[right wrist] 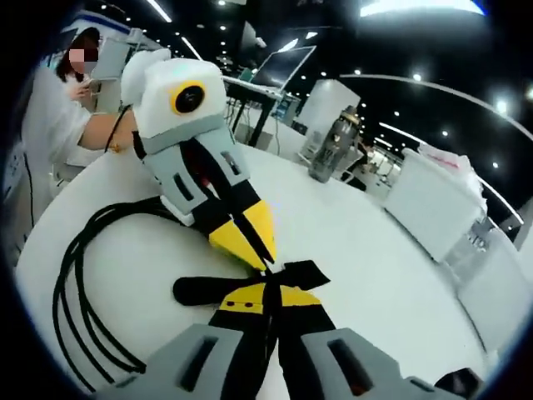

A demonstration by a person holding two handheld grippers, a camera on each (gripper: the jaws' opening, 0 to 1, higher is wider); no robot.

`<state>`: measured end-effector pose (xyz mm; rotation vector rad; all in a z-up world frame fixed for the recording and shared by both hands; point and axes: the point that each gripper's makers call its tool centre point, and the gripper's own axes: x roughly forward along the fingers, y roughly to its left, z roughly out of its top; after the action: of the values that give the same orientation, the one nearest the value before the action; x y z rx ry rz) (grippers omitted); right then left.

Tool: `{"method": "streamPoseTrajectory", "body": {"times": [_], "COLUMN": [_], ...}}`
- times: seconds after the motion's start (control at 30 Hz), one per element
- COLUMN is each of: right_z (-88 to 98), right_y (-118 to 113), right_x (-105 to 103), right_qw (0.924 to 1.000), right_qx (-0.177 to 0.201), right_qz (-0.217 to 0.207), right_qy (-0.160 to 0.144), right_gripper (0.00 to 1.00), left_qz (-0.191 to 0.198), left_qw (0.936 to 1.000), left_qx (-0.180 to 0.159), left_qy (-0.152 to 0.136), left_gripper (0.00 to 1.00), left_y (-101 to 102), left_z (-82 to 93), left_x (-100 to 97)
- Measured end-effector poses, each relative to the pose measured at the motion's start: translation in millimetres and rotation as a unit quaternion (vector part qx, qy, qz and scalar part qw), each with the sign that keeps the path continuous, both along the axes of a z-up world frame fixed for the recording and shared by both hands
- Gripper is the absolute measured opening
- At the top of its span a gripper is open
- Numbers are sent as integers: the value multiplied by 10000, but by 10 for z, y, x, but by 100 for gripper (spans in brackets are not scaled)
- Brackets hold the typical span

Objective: Coil the Type-C to USB data cable on the desktop and secure it with Velcro straps.

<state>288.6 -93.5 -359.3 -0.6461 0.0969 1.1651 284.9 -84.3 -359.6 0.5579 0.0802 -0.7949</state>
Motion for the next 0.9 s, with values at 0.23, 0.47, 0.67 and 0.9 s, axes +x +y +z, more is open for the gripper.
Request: {"method": "streamPoseTrajectory", "body": {"times": [0.23, 0.47, 0.67, 0.9], "right_z": [28, -51, -17, 171], "right_y": [-176, -70, 92, 70], "right_x": [-472, -562, -408, -136], "right_qw": [9957, 9890, 9795, 9752], "right_qx": [-256, -630, -541, -99], "right_qz": [727, 794, 574, 36], "right_qy": [-517, -1075, -1856, -2209], "right_gripper": [21, 24, 23, 18], "left_qz": [-19, -37, 7, -13], "left_qw": [9999, 9999, 9995, 9991], "left_qx": [-104, 60, -251, -357], "left_qy": [-74, 105, 210, 234], "left_gripper": [5, 4, 4, 4], "left_y": [-30, -16, 7, 9], "left_z": [108, -37, -35, -31], "left_x": [15, 39, 50, 37]}}
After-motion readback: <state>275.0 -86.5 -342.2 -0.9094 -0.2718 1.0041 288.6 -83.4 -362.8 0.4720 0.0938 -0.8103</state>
